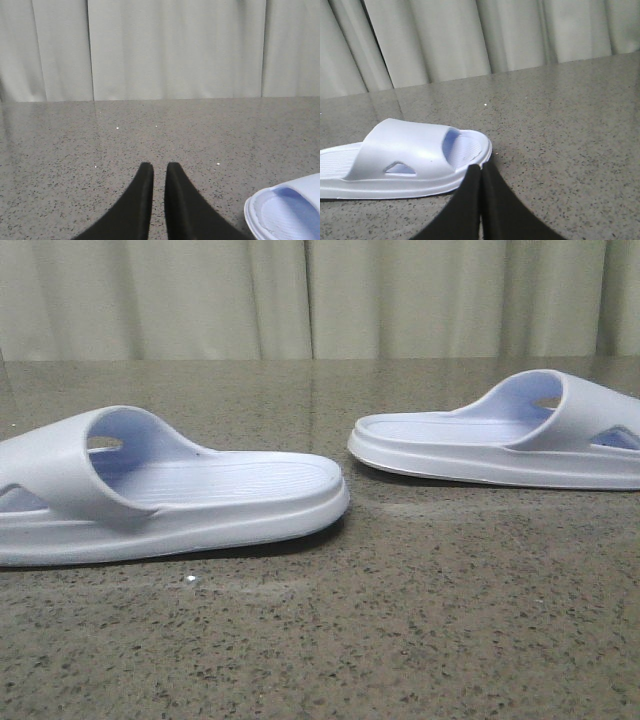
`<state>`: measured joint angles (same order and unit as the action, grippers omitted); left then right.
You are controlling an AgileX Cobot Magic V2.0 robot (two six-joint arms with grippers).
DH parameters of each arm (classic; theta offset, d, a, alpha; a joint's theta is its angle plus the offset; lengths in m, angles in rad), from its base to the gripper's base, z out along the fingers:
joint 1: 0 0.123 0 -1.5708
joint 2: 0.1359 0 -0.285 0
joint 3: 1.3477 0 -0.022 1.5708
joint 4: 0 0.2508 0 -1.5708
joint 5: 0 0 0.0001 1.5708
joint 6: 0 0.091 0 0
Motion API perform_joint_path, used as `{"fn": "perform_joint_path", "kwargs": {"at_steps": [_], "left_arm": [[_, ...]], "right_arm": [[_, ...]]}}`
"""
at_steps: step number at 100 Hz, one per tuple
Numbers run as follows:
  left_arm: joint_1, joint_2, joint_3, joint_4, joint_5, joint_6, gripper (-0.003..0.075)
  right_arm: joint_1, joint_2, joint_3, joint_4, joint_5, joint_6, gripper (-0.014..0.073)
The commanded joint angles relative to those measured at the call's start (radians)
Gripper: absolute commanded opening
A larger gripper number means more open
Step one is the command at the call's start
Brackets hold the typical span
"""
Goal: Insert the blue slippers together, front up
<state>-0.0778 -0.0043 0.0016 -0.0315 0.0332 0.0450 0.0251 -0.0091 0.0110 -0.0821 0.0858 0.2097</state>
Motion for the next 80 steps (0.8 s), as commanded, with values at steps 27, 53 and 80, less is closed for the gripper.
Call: {"fn": "perform_joint_path", "kwargs": {"at_steps": [27, 53, 80], "left_arm": [[0.001, -0.027, 0.01, -0.009, -0.084, -0.007, 0.0016], [0.001, -0.027, 0.01, -0.009, -0.084, -0.007, 0.0016], [0.001, -0.027, 0.01, -0.009, -0.084, -0.007, 0.0016]], "right_arm": [[0.002, -0.021, 0.019, -0.01, -0.101, -0.005, -0.0107], [0.002, -0.021, 0.019, -0.01, -0.144, -0.005, -0.0107], [0.002, -0.021, 0.019, -0.01, -0.163, -0.005, -0.0107]]}}
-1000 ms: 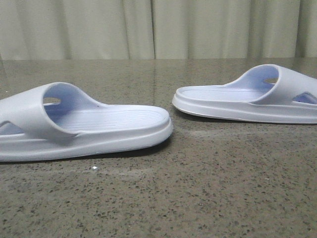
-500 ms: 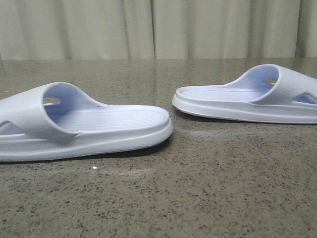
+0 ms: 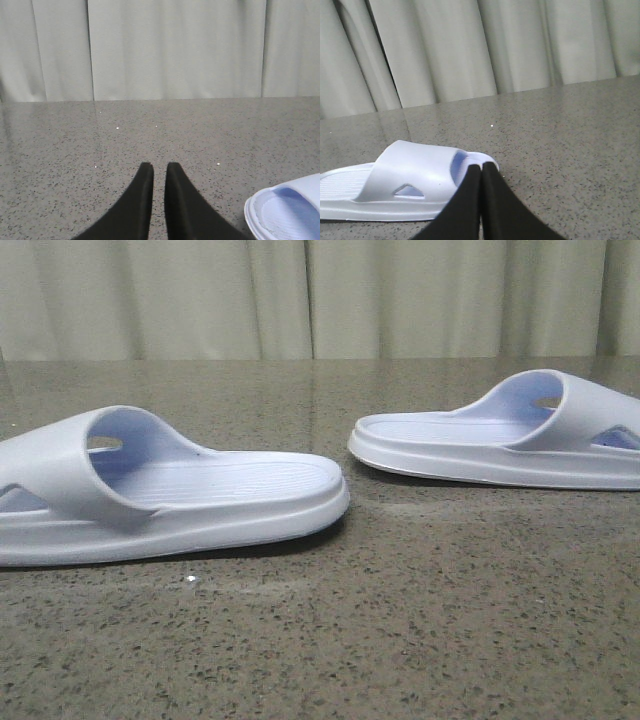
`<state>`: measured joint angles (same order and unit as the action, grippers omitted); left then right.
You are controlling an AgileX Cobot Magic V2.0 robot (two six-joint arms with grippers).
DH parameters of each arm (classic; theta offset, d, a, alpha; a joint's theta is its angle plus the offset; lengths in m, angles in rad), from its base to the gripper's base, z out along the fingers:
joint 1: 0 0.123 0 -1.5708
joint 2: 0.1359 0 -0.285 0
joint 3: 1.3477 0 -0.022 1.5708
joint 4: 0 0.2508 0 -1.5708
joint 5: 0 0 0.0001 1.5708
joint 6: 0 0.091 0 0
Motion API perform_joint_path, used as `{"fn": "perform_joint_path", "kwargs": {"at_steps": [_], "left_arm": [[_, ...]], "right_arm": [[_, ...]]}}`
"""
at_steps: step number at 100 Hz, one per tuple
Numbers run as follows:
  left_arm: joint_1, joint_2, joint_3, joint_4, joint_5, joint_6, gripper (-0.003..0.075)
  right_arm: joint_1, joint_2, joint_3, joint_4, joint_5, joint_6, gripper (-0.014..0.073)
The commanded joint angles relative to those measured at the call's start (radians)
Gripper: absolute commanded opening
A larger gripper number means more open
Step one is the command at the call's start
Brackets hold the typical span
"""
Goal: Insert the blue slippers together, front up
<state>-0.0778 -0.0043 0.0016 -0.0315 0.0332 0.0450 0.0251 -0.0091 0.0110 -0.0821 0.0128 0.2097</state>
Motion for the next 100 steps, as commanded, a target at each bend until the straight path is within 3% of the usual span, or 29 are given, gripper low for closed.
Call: {"fn": "perform_joint_path", "kwargs": {"at_steps": [1, 16, 30, 48, 72, 100], "left_arm": [[0.001, -0.027, 0.01, -0.011, -0.084, -0.007, 0.0016], [0.001, -0.027, 0.01, -0.115, -0.086, -0.007, 0.0015], [0.001, -0.027, -0.013, -0.282, -0.089, -0.009, 0.0015], [0.001, 0.007, -0.145, -0.509, -0.004, -0.02, 0.0015], [0.001, 0.236, -0.38, -0.557, 0.113, -0.022, 0.0015], [0.001, 0.582, -0.64, -0.575, 0.318, -0.022, 0.0015]], "right_arm": [[0.002, -0.021, 0.019, -0.01, -0.09, -0.005, -0.0107], [0.002, -0.021, 0.019, -0.001, -0.09, -0.005, -0.0106], [0.002, -0.021, -0.018, 0.111, -0.079, -0.005, -0.0106], [0.002, 0.006, -0.176, 0.175, 0.053, -0.005, -0.0106], [0.002, 0.205, -0.423, 0.191, 0.114, -0.005, -0.0106], [0.002, 0.493, -0.718, 0.219, 0.309, -0.005, -0.0106]]}}
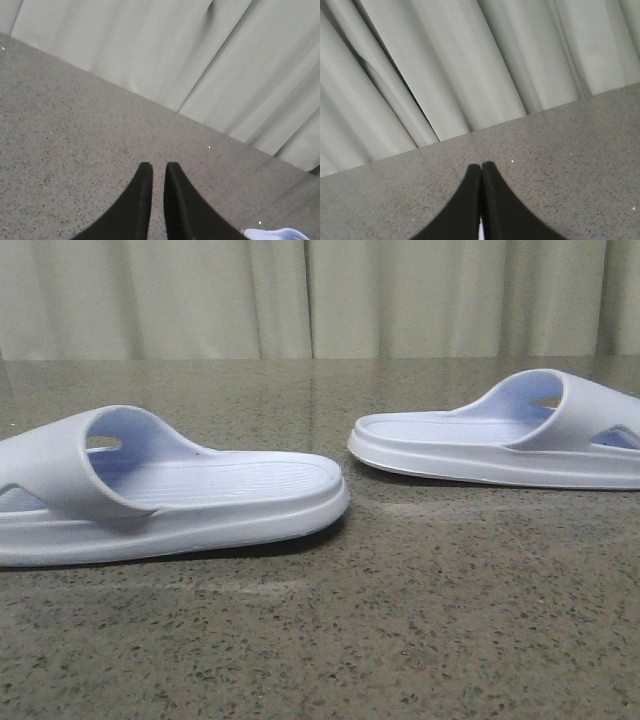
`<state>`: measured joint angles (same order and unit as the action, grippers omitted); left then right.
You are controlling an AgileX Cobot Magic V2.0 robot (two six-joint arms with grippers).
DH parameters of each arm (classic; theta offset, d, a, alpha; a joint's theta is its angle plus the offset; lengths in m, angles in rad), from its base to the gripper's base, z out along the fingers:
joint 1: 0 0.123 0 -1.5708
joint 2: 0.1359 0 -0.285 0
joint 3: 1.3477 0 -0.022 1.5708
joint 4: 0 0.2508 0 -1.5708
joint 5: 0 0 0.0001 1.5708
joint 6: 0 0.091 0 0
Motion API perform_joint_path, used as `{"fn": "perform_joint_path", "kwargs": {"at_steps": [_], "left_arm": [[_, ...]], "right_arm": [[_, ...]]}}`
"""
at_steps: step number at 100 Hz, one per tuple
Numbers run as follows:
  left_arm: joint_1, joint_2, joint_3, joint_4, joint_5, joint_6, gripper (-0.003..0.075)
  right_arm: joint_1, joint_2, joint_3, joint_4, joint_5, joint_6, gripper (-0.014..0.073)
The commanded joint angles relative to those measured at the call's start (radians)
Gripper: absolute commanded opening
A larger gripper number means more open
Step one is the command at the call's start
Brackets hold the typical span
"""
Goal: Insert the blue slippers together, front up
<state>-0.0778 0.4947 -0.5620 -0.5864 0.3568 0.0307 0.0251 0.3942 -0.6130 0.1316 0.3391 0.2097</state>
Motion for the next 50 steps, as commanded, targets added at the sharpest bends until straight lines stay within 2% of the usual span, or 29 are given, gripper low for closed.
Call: {"fn": "perform_joint_path", "kwargs": {"at_steps": [1, 15, 24, 31, 38, 45, 50], "left_arm": [[0.001, 0.096, -0.082, -0.02, -0.003, -0.008, 0.0015], [0.001, 0.182, -0.096, -0.07, -0.003, -0.008, 0.0016], [0.001, 0.212, -0.096, -0.092, -0.003, -0.008, 0.002], [0.001, 0.223, -0.096, -0.095, 0.004, -0.008, 0.0052], [0.001, 0.225, -0.096, -0.095, 0.007, -0.008, 0.0127], [0.001, 0.225, -0.096, -0.095, 0.007, -0.008, 0.0241], [0.001, 0.225, -0.096, -0.095, 0.007, -0.008, 0.0354]], "right_arm": [[0.002, 0.095, -0.102, 0.005, -0.017, -0.005, -0.0106], [0.002, 0.188, -0.123, 0.026, -0.029, -0.005, -0.0104], [0.002, 0.224, -0.123, 0.076, -0.031, -0.005, -0.0053], [0.002, 0.241, -0.123, 0.099, -0.029, -0.005, 0.0037], [0.002, 0.254, -0.123, 0.106, -0.031, -0.005, 0.0168], [0.002, 0.265, -0.123, 0.131, -0.039, -0.005, 0.033], [0.002, 0.272, -0.123, 0.144, -0.048, -0.005, 0.0442]]}}
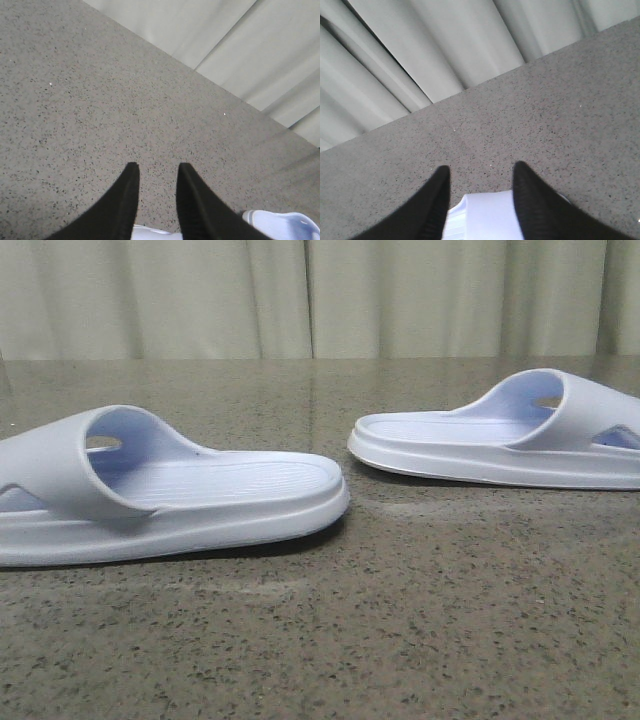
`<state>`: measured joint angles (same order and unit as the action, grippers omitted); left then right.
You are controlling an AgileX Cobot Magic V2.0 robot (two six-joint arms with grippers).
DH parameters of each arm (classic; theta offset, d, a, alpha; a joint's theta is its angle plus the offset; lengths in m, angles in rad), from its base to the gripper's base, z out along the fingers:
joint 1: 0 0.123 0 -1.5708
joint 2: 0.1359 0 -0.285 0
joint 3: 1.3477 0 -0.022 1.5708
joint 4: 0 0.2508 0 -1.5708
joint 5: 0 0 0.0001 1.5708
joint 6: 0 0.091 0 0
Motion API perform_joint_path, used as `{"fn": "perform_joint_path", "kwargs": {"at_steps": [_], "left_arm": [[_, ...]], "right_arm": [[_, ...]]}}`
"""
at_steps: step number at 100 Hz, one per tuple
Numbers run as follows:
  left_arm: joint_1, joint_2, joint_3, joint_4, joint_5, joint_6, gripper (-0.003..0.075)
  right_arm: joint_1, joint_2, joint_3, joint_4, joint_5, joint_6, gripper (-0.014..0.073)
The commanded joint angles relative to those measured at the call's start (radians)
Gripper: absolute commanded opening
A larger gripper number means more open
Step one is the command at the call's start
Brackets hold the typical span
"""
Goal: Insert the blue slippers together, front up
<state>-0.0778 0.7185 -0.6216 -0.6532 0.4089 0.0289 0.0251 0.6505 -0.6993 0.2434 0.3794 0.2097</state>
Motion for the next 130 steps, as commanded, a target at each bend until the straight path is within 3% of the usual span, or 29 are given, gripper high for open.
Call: {"fn": "perform_joint_path", "kwargs": {"at_steps": [1, 7, 14, 27, 44, 53, 69, 87, 130], "left_arm": [[0.001, 0.001, -0.037, -0.028, -0.045, -0.006, 0.0369], [0.001, 0.001, -0.037, -0.028, -0.047, -0.006, 0.049], [0.001, 0.001, -0.037, -0.028, -0.045, -0.006, 0.0552], [0.001, 0.001, -0.03, -0.028, 0.003, -0.023, 0.0549], [0.019, 0.001, 0.033, -0.028, 0.013, -0.242, 0.0549], [0.022, 0.001, 0.073, -0.037, 0.015, -0.29, 0.0548], [0.022, 0.001, 0.112, -0.068, 0.006, -0.296, 0.0545], [0.022, 0.013, 0.158, -0.197, 0.002, -0.296, 0.0476], [0.022, 0.045, 0.172, -0.194, 0.005, -0.296, 0.0466]], "right_arm": [[0.002, 0.018, -0.037, 0.035, -0.09, -0.005, 0.0469], [0.002, 0.026, -0.037, 0.052, -0.092, -0.005, 0.0558], [0.002, 0.026, -0.037, 0.056, -0.096, -0.005, 0.058], [0.002, 0.026, -0.037, 0.059, -0.112, -0.005, 0.058], [0.002, 0.026, -0.037, 0.059, -0.116, -0.005, 0.058], [0.002, 0.026, -0.037, 0.059, -0.117, -0.005, 0.058], [0.002, 0.026, -0.037, 0.059, -0.127, -0.005, 0.058], [0.002, 0.026, -0.037, 0.059, -0.147, -0.005, 0.058], [0.002, 0.026, -0.037, 0.059, -0.157, -0.005, 0.058]]}}
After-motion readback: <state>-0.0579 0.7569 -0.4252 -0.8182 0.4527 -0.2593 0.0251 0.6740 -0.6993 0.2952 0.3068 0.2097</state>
